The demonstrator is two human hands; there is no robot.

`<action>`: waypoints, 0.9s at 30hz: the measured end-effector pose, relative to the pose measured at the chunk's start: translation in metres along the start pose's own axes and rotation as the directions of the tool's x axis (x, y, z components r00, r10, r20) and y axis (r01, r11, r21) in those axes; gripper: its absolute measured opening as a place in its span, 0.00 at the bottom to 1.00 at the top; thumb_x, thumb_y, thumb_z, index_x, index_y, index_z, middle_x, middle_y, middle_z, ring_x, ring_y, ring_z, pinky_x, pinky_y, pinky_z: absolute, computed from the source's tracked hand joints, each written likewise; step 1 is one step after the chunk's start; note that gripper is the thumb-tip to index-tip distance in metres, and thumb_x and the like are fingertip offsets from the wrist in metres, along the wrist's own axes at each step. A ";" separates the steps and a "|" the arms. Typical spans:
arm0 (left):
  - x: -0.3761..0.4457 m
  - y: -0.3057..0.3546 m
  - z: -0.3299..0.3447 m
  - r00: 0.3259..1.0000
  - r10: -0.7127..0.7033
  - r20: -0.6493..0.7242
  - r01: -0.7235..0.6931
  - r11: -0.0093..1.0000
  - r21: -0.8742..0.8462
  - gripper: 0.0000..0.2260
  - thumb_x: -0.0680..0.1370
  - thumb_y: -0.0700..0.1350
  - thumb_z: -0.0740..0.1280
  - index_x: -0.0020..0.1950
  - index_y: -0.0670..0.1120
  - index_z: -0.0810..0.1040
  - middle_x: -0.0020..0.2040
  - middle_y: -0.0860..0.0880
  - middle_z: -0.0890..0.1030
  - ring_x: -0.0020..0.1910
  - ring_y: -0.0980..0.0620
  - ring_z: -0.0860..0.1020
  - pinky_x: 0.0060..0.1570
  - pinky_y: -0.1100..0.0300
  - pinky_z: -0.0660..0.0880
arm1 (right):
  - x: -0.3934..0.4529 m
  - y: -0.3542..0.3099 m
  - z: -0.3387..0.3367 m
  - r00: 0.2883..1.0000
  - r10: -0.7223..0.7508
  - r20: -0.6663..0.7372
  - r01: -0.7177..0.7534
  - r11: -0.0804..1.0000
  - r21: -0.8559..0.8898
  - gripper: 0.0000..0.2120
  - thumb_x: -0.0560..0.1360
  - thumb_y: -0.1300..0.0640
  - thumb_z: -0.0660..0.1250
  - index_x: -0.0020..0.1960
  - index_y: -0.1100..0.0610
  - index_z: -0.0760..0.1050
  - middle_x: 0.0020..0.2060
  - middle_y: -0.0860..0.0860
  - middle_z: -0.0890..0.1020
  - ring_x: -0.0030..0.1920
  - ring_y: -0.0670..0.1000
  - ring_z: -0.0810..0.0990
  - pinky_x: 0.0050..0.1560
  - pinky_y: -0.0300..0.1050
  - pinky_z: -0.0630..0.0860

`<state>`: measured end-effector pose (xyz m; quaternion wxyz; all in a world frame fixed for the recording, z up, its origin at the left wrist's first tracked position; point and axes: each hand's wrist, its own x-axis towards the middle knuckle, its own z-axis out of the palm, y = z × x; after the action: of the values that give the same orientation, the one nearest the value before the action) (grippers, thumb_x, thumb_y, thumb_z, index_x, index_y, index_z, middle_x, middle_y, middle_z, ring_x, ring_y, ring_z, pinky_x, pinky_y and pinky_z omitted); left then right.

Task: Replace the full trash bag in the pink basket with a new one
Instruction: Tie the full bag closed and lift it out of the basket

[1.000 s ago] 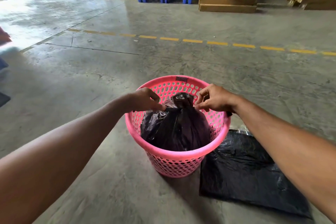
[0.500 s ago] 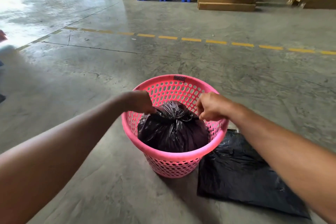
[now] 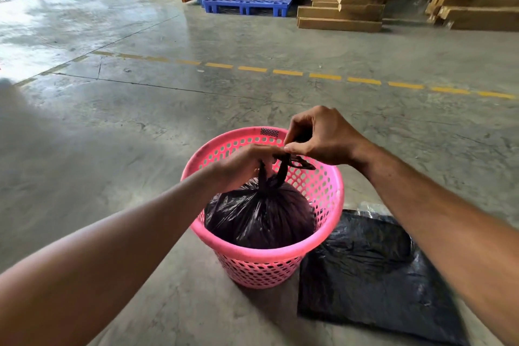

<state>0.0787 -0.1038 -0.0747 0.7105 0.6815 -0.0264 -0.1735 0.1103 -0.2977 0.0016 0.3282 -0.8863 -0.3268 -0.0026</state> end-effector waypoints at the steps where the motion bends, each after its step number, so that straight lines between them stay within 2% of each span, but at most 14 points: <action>1: 0.000 0.000 0.007 0.999 0.046 0.006 -0.047 0.991 0.128 0.14 0.68 0.44 0.66 0.45 0.37 0.85 0.33 0.47 0.73 0.34 0.52 0.71 0.40 0.56 0.68 | 0.001 -0.004 0.004 1.000 -0.019 -0.023 0.019 1.000 0.023 0.03 0.65 0.58 0.76 0.39 0.53 0.85 0.35 0.46 0.87 0.37 0.40 0.85 0.40 0.36 0.79; 3: 0.001 -0.004 0.013 0.994 0.101 0.038 -0.108 0.955 0.275 0.18 0.74 0.47 0.69 0.52 0.32 0.84 0.35 0.45 0.76 0.33 0.54 0.71 0.36 0.60 0.68 | 0.003 -0.010 0.013 0.998 -0.036 -0.060 0.041 0.996 0.078 0.05 0.66 0.58 0.75 0.42 0.52 0.85 0.36 0.46 0.87 0.37 0.40 0.85 0.40 0.36 0.78; 5: 0.001 -0.005 0.014 0.994 0.103 0.032 -0.107 0.967 0.232 0.16 0.82 0.45 0.64 0.54 0.33 0.84 0.39 0.46 0.81 0.32 0.57 0.73 0.36 0.64 0.69 | 0.006 -0.012 0.019 0.995 -0.003 -0.098 0.017 0.991 0.136 0.11 0.68 0.56 0.73 0.50 0.52 0.82 0.41 0.47 0.87 0.36 0.41 0.83 0.41 0.39 0.78; 7: 0.001 -0.009 0.007 0.995 0.098 0.006 -0.098 0.979 0.177 0.18 0.84 0.46 0.61 0.57 0.34 0.83 0.44 0.43 0.80 0.32 0.57 0.71 0.35 0.66 0.69 | 0.007 -0.009 0.013 0.990 0.109 -0.094 -0.092 0.982 0.166 0.17 0.70 0.54 0.71 0.58 0.51 0.75 0.47 0.49 0.85 0.34 0.42 0.81 0.39 0.44 0.79; 9: 0.001 -0.010 -0.003 0.996 0.087 -0.011 -0.085 0.989 0.122 0.18 0.83 0.49 0.61 0.58 0.38 0.85 0.48 0.41 0.75 0.34 0.56 0.71 0.35 0.65 0.70 | 0.004 -0.004 0.006 0.973 0.229 0.000 -0.225 0.959 0.173 0.21 0.72 0.54 0.69 0.63 0.52 0.69 0.48 0.51 0.82 0.38 0.49 0.83 0.35 0.46 0.81; 10: 0.001 -0.011 -0.006 0.997 0.071 -0.028 -0.068 0.994 0.089 0.17 0.84 0.49 0.61 0.57 0.40 0.85 0.47 0.41 0.74 0.34 0.56 0.71 0.35 0.65 0.70 | 0.001 -0.003 0.006 0.965 0.251 0.071 -0.259 0.955 0.147 0.23 0.72 0.54 0.69 0.64 0.52 0.67 0.48 0.52 0.82 0.39 0.51 0.83 0.33 0.46 0.81; 13: -0.005 -0.005 -0.004 0.999 0.031 -0.028 -0.030 0.999 0.019 0.15 0.85 0.46 0.59 0.54 0.43 0.85 0.41 0.47 0.79 0.34 0.55 0.72 0.35 0.64 0.71 | -0.009 -0.003 0.026 0.957 0.188 0.220 -0.184 0.982 -0.038 0.31 0.69 0.52 0.74 0.68 0.50 0.65 0.45 0.50 0.83 0.36 0.46 0.81 0.35 0.36 0.76; 15: -0.007 -0.005 -0.004 1.000 0.015 0.002 -0.015 0.999 0.037 0.17 0.85 0.49 0.59 0.56 0.44 0.86 0.42 0.48 0.81 0.35 0.54 0.75 0.37 0.65 0.73 | -0.008 0.001 0.038 0.974 0.133 0.186 -0.113 0.987 -0.111 0.28 0.67 0.54 0.75 0.64 0.49 0.70 0.39 0.47 0.82 0.34 0.44 0.80 0.37 0.38 0.76; 16: -0.007 -0.005 -0.006 1.000 -0.011 0.001 0.011 0.999 0.032 0.18 0.85 0.50 0.58 0.60 0.43 0.85 0.42 0.47 0.80 0.36 0.53 0.77 0.37 0.64 0.74 | -0.005 0.005 0.039 0.981 0.124 0.146 -0.107 0.987 -0.118 0.24 0.67 0.56 0.75 0.61 0.50 0.74 0.37 0.48 0.82 0.32 0.43 0.80 0.40 0.43 0.78; 18: -0.009 -0.006 -0.013 0.998 -0.069 0.006 0.069 0.997 0.020 0.19 0.86 0.52 0.57 0.68 0.42 0.79 0.41 0.45 0.78 0.39 0.48 0.82 0.39 0.62 0.76 | -0.001 0.016 0.034 0.984 0.149 0.098 -0.143 0.987 -0.070 0.15 0.68 0.58 0.74 0.54 0.52 0.79 0.35 0.50 0.83 0.28 0.41 0.79 0.39 0.44 0.79; 21: -0.014 -0.009 -0.025 0.990 -0.137 0.029 0.135 0.989 0.060 0.19 0.85 0.57 0.56 0.65 0.48 0.80 0.47 0.41 0.85 0.50 0.43 0.84 0.47 0.55 0.75 | -0.002 0.032 0.028 0.980 0.177 0.094 -0.175 0.984 -0.031 0.06 0.68 0.59 0.75 0.43 0.53 0.81 0.32 0.49 0.85 0.29 0.41 0.79 0.35 0.41 0.74; 24: -0.013 -0.011 -0.032 0.976 -0.216 -0.028 0.215 0.976 -0.031 0.20 0.86 0.57 0.55 0.63 0.50 0.81 0.53 0.42 0.87 0.50 0.47 0.86 0.53 0.54 0.75 | -0.007 0.037 0.025 0.980 0.186 0.076 -0.190 0.981 0.047 0.04 0.69 0.61 0.76 0.39 0.58 0.82 0.30 0.50 0.85 0.25 0.39 0.78 0.31 0.33 0.70; 27: -0.010 -0.012 -0.033 0.959 -0.279 -0.045 0.269 0.951 -0.153 0.21 0.86 0.57 0.52 0.64 0.49 0.81 0.56 0.41 0.87 0.47 0.49 0.85 0.54 0.54 0.72 | -0.014 0.035 0.035 0.983 0.144 0.114 -0.160 0.977 0.139 0.06 0.68 0.64 0.77 0.36 0.59 0.80 0.29 0.51 0.83 0.23 0.40 0.75 0.28 0.32 0.68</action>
<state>0.0756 -0.0692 -0.0865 0.7278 0.6302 0.1049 -0.2492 0.1123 -0.3053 -0.0486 0.3746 -0.8810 -0.2738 0.0924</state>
